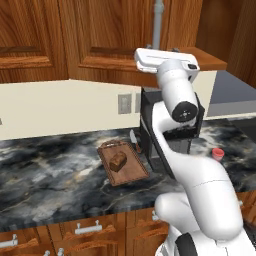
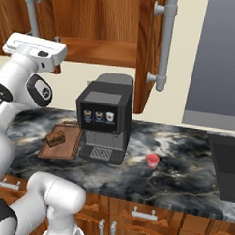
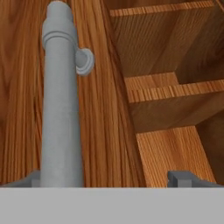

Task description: Pick the bread, place it on the cutting board, pick the jam, place it on the counter, and close the cabinet.

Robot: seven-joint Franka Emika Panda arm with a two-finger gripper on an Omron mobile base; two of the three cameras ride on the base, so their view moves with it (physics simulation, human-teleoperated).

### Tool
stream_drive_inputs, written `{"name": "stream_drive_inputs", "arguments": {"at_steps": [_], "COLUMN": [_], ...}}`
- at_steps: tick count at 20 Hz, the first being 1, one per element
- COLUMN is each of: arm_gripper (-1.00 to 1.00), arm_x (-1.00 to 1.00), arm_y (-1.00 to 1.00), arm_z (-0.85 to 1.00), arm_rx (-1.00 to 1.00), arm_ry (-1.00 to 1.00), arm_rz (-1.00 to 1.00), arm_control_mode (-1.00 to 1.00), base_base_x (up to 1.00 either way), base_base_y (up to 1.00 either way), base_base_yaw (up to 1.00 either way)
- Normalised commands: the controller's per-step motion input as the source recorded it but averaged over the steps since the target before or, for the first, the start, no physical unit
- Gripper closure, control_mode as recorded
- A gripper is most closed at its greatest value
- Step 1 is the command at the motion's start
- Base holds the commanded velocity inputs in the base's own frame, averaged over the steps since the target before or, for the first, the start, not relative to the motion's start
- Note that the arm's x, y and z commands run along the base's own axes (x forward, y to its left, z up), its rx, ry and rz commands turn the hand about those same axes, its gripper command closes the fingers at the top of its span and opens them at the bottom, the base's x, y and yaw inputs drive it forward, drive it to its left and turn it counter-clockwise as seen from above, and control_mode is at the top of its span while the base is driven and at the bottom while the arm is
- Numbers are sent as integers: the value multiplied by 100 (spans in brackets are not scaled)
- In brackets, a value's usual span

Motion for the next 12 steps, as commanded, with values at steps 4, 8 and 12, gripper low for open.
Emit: {"name": "stream_drive_inputs", "arguments": {"at_steps": [4,8,12], "arm_gripper": [-100,-100,-100], "arm_x": [51,51,55], "arm_y": [-10,-10,-9], "arm_z": [-12,-11,-8], "arm_rx": [0,0,0], "arm_ry": [-4,-5,-3], "arm_rz": [0,0,0], "arm_control_mode": [-100,-100,-100], "base_base_x": [0,0,0], "base_base_y": [0,0,0], "base_base_yaw": [0,0,0]}}
